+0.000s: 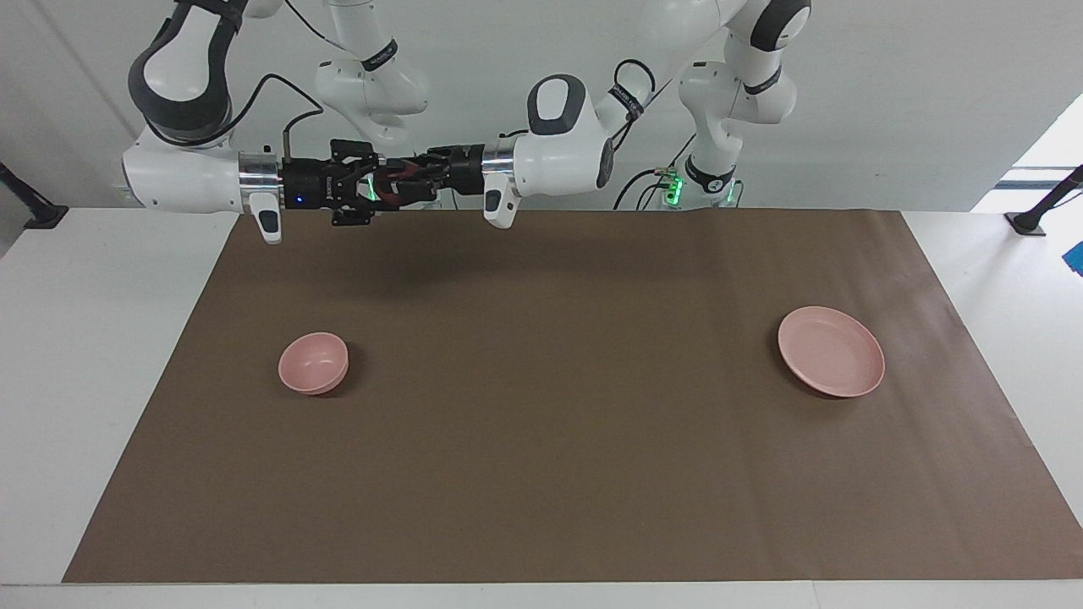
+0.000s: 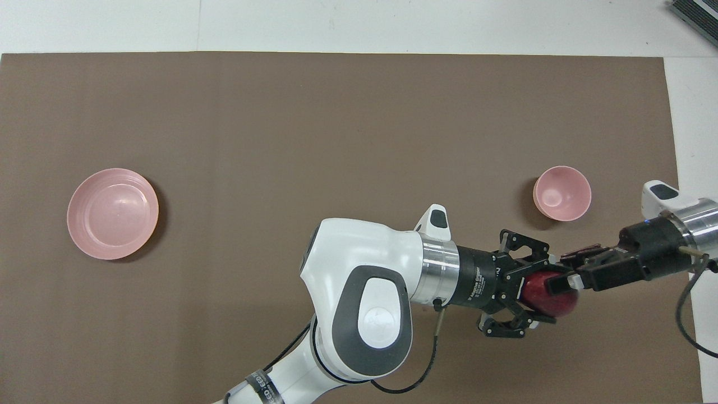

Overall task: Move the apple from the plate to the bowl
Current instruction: 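Close the right gripper on the apple held by the left gripper, then open the left gripper and withdraw while the right gripper carries the apple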

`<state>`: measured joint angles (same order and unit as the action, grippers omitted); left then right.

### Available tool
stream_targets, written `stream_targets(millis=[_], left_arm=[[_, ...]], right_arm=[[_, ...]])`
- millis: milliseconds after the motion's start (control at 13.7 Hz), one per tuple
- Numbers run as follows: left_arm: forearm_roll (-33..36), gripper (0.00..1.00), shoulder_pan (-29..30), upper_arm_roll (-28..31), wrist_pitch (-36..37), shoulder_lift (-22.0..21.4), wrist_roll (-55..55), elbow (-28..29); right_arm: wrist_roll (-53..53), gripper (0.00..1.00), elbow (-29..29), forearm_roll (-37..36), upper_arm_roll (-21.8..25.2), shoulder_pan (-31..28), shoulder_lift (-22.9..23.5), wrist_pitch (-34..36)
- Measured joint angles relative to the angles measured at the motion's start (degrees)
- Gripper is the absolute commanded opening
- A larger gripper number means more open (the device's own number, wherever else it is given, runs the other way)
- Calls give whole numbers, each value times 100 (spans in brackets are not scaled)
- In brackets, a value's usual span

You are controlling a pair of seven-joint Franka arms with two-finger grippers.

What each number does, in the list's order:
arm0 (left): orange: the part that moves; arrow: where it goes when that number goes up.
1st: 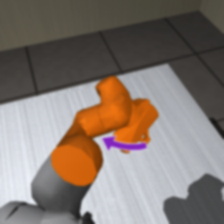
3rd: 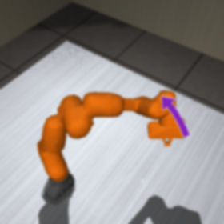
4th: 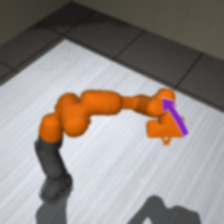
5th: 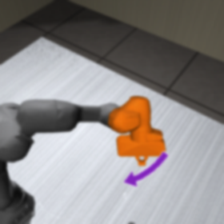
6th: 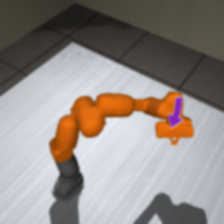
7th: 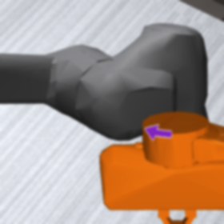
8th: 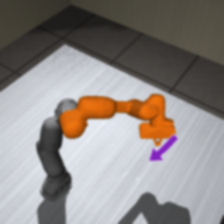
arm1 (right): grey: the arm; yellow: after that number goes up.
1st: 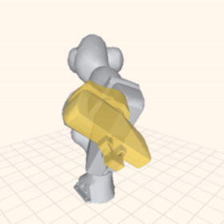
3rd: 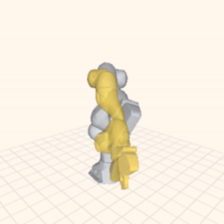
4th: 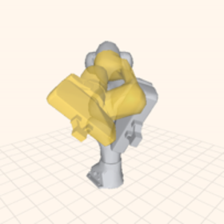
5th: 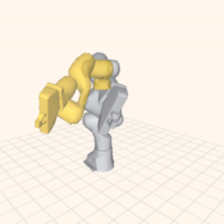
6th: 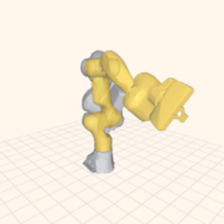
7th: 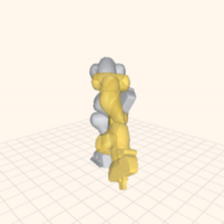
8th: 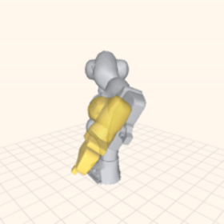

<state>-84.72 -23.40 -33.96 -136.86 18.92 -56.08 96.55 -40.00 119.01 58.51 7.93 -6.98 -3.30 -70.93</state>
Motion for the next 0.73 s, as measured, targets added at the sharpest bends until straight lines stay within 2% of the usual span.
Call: stream_targets(millis=[73,146,365,729], left_arm=[[0,74,0,0,0,0,0,0],[6,100,-3,1,-1,0,2,-1],[13,100,-13,0,-14,-3,13,-33],[13,100,103,27,80,-22,-16,-34]], right_arm=[[1,7,0,-1,0,0,0,0],[1,7,0,-2,0,0,0,0],[7,0,8,-38,-12,7,1,1],[7,0,14,-87,-27,12,10,-90]])
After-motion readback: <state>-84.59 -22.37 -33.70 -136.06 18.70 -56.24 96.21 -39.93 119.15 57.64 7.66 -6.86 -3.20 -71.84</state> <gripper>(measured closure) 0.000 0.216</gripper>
